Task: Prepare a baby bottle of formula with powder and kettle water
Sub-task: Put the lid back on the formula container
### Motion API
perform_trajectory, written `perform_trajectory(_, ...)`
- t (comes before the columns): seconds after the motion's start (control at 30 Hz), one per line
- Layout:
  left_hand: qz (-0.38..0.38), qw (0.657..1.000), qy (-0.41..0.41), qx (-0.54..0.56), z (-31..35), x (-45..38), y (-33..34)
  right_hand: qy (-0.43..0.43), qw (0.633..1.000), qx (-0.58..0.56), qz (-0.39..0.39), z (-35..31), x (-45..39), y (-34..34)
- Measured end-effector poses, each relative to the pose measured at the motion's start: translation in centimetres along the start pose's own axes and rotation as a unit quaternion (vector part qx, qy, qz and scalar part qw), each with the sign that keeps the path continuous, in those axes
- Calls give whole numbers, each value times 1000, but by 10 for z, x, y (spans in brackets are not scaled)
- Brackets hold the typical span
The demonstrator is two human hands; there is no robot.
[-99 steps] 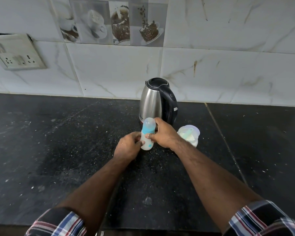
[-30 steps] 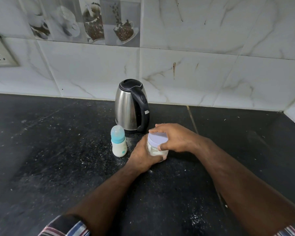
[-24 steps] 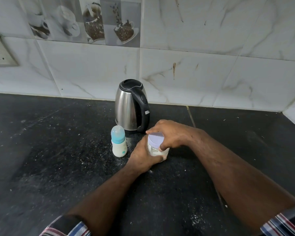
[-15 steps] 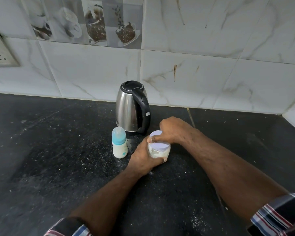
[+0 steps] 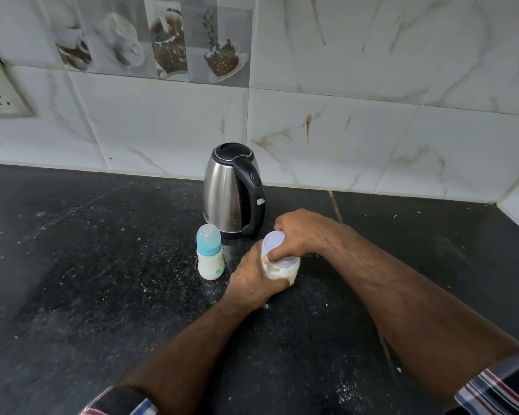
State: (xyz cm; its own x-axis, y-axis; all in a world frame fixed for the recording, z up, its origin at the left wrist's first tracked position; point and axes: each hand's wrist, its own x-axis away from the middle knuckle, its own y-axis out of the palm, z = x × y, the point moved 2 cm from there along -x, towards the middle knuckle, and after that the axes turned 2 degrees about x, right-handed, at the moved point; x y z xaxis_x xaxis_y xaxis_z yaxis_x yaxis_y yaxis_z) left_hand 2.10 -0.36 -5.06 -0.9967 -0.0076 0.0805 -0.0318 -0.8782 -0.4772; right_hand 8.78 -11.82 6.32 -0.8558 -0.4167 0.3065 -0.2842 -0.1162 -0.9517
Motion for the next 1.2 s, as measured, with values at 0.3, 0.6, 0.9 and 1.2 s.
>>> perform_trajectory(0.3,9,1000,-4,13,-1,1,2,-31,999,4,-7,-4,-1,0)
perform_trajectory(0.6,16,1000,-5,2,0,2,3,-42,999,0,-26,-7,1,-2)
perform_trajectory(0.9,9,1000,-19,-1,-5,1,4,-73,996,15,-42,-15,5,1)
perform_trajectory(1.2,24,1000,-8,-11,-8,-1,5,-34,999,5,-26,-10,2,-1)
